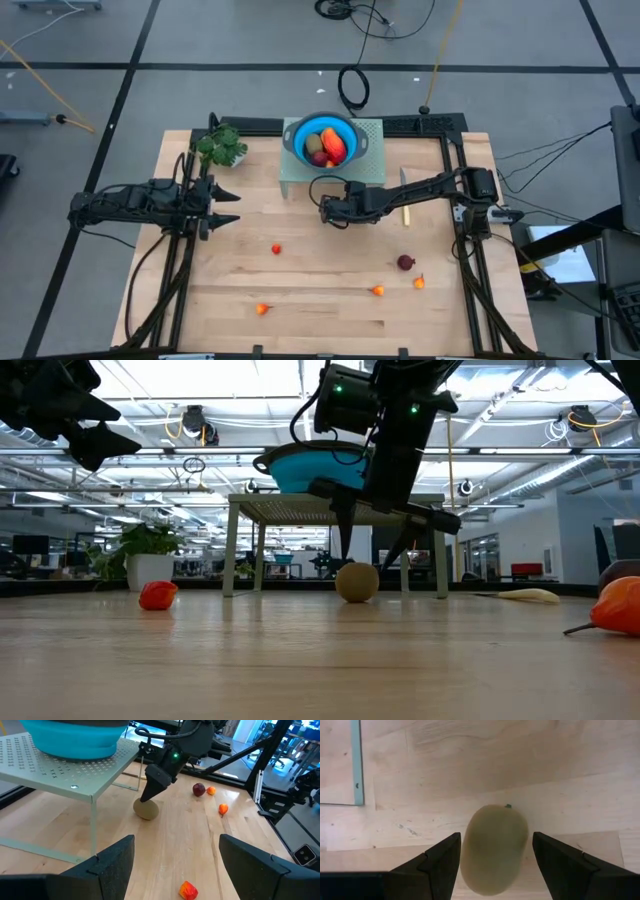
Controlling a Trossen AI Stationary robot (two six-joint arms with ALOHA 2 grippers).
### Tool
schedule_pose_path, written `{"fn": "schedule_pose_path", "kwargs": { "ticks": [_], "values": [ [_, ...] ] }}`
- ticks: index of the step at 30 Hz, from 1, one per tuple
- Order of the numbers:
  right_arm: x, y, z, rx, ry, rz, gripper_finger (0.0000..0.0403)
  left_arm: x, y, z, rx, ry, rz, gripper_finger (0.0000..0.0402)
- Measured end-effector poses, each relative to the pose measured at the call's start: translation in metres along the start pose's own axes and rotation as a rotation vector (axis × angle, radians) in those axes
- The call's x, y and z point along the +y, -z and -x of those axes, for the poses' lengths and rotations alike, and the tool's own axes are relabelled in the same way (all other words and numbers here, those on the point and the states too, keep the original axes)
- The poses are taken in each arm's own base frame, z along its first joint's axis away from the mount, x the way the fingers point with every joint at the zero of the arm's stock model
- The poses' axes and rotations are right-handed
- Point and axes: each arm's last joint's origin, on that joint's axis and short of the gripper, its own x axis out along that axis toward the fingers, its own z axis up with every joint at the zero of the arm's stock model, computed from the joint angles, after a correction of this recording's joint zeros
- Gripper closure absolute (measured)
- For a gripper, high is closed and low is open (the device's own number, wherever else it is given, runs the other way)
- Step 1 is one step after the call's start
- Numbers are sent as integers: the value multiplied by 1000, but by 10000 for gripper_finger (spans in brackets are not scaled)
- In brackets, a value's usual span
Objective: Pick & Place Fruit
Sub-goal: Put the kiwi into the colander on the shelf
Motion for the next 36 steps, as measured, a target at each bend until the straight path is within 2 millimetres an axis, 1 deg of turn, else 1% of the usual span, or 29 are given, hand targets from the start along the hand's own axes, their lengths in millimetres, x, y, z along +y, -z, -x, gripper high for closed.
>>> {"fn": "schedule_pose_path", "kwargs": {
  "ticks": [4, 8, 12, 18, 32, 36],
  "values": [
    [0, 0, 0, 0, 0, 0, 163, 0, 0, 0, 0, 0, -10, 110],
    [2, 7, -17, -6, -6, -4, 163, 0, 0, 0, 0, 0, -10, 110],
    [4, 9, -22, -4, -22, -3, 163, 0, 0, 0, 0, 0, -10, 110],
    [3, 9, -22, -4, -13, 25, 163, 0, -1, 0, -11, 1, -5, 110],
    [3, 9, -23, 1, -8, 7, 163, 0, -1, 0, -8, 1, -9, 110],
    [3, 10, -23, 1, -13, 31, 163, 0, -1, 0, -8, 2, -11, 110]
  ]
}}
